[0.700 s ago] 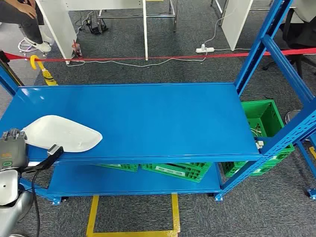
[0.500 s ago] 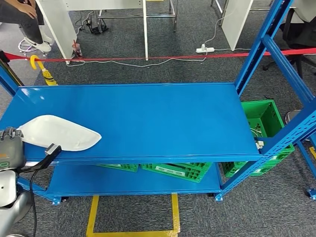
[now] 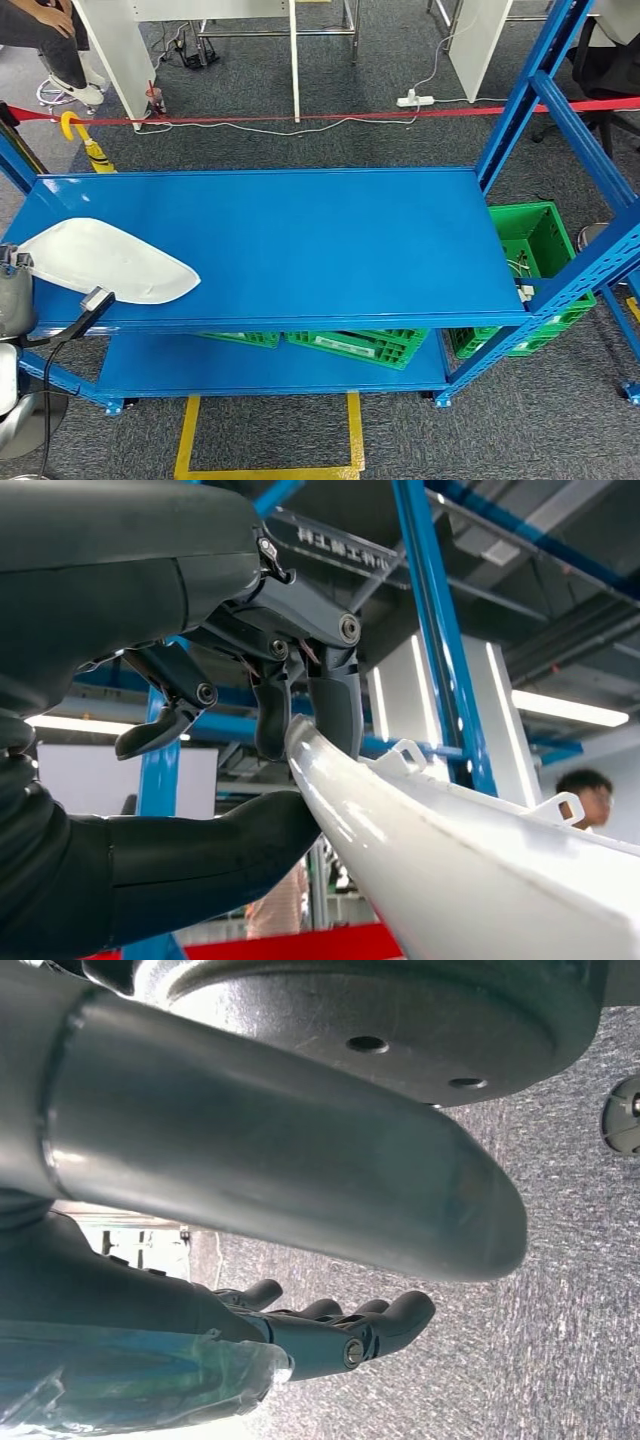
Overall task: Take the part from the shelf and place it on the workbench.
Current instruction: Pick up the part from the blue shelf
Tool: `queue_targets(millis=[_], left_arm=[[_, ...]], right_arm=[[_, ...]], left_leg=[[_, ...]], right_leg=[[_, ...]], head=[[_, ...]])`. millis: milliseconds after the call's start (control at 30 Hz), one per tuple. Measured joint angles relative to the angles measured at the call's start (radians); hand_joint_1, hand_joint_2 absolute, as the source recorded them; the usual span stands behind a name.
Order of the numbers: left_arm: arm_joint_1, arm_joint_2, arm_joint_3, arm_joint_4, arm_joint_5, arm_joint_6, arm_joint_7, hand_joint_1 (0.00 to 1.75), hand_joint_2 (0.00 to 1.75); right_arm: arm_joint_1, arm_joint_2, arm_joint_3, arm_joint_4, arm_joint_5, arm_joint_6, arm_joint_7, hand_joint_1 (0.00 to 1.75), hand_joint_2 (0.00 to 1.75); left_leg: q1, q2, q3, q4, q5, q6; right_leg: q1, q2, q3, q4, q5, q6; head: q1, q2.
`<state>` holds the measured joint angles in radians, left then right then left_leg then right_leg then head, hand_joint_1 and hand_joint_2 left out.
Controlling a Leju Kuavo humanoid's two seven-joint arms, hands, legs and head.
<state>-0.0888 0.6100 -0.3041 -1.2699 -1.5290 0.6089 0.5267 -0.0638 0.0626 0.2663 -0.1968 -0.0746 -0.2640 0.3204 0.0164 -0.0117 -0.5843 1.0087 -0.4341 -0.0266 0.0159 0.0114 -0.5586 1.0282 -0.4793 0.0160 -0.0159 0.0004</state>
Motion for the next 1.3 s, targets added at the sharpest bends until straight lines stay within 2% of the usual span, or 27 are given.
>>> queue_targets(millis=[133,267,333,700,867,933,1000,1100,1133,1167,1200,1233,1267,1300], left_arm=[[-0.003,0.014,-0.014,-0.012,0.0,0.001,0.012,1.75,1.75],[-0.022,0.08,-0.08,-0.066,0.0,0.0,0.074,1.75,1.75],[-0.028,0.095,-0.101,-0.074,0.0,-0.001,0.087,1.75,1.75],[-0.055,0.147,-0.179,-0.089,0.0,0.004,0.105,1.75,1.75],[-0.068,0.168,-0.215,-0.09,0.0,0.005,0.107,1.75,1.75],[-0.072,0.173,-0.226,-0.092,0.0,0.005,0.107,1.75,1.75],[-0.076,0.174,-0.233,-0.096,0.0,0.006,0.107,1.75,1.75],[-0.076,0.172,-0.241,-0.097,0.0,0.006,0.107,1.75,1.75],[-0.075,0.171,-0.244,-0.097,0.0,0.006,0.107,1.75,1.75],[-0.075,0.17,-0.248,-0.097,0.0,0.007,0.107,1.75,1.75],[-0.075,0.169,-0.252,-0.097,0.0,0.007,0.107,1.75,1.75],[-0.075,0.168,-0.255,-0.097,0.0,0.007,0.107,1.75,1.75],[-0.075,0.168,-0.256,-0.097,0.0,0.007,0.107,1.75,1.75],[-0.075,0.168,-0.257,-0.098,0.0,0.008,0.107,1.75,1.75]], right_arm=[[0.0,0.0,0.0,0.0,0.001,0.0,0.0,0.0,0.0],[0.0,0.0,0.0,0.0,0.003,0.002,0.0,0.0,0.0],[0.0,0.0,0.0,0.0,0.003,0.002,0.0,0.0,0.0],[0.0,0.0,0.0,0.0,0.004,0.002,0.0,0.0,0.0],[0.001,0.001,0.0,0.0,0.004,0.001,0.0,0.0,0.0],[0.001,0.002,0.0,0.0,0.004,0.001,0.0,0.0,0.0],[0.001,0.002,0.0,0.0,0.004,0.0,0.0,0.0,0.0],[0.002,0.002,0.0,0.0,0.004,0.0,0.0,0.0,0.0],[0.003,0.002,0.0,0.0,0.005,0.0,0.0,0.0,0.0],[0.005,0.002,0.0,0.0,0.005,0.0,0.0,0.0,0.0],[0.006,0.002,0.0,0.0,0.005,0.0,0.0,0.0,0.0],[0.006,0.002,0.0,0.0,0.005,0.0,0.0,0.0,0.0],[0.005,0.003,0.0,0.0,0.006,0.002,0.0,0.0,0.0],[0.004,0.004,0.0,0.0,0.007,0.003,0.0,0.0,0.0]], left_leg=[[0.0,0.0,0.0,0.0,0.0,0.0],[0.0,0.0,0.0,0.0,0.0,0.0],[0.0,0.0,0.0,0.0,0.0,0.0],[0.0,0.0,0.0,0.001,0.0,0.0],[-0.006,0.0,0.0,0.003,-0.001,0.006],[-0.004,0.003,0.002,-0.006,0.007,0.015],[0.002,0.007,0.002,-0.017,0.016,0.024],[0.003,0.011,-0.002,-0.019,0.021,0.025],[0.004,0.012,-0.004,-0.019,0.022,0.022],[0.006,0.012,-0.005,-0.019,0.024,0.02],[0.009,0.012,-0.006,-0.018,0.026,0.016],[0.012,0.012,-0.007,-0.017,0.028,0.011],[0.013,0.011,-0.01,-0.016,0.03,0.005],[0.014,0.01,-0.012,-0.015,0.033,-0.003]], right_leg=[[0.0,0.0,0.0,0.0,0.0,0.0],[0.0,0.0,0.0,0.0,0.0,0.0],[0.0,0.0,0.0,0.0,0.0,0.0],[0.0,0.0,0.001,-0.001,0.0,0.0],[-0.007,0.001,0.001,-0.003,0.004,0.007],[-0.008,0.001,-0.002,-0.001,0.002,0.013],[-0.008,0.0,-0.023,0.045,-0.035,0.021],[-0.015,-0.002,-0.101,0.228,-0.128,0.032],[-0.018,-0.002,-0.116,0.267,-0.136,0.035],[-0.02,-0.003,-0.113,0.268,-0.125,0.038],[-0.023,-0.003,-0.09,0.228,-0.096,0.041],[-0.027,-0.004,-0.053,0.159,-0.062,0.045],[-0.029,-0.003,-0.013,0.091,-0.04,0.048],[-0.029,-0.002,0.014,0.041,-0.026,0.046]], head=[[0.0,0.0],[0.0,0.0],[0.0,0.0],[0.0,0.0],[0.0,0.0],[0.0,0.0],[0.003,0.0],[0.005,0.0],[0.004,0.0],[0.005,0.0],[0.004,0.0],[0.005,0.0],[0.006,0.0],[0.006,0.0]])
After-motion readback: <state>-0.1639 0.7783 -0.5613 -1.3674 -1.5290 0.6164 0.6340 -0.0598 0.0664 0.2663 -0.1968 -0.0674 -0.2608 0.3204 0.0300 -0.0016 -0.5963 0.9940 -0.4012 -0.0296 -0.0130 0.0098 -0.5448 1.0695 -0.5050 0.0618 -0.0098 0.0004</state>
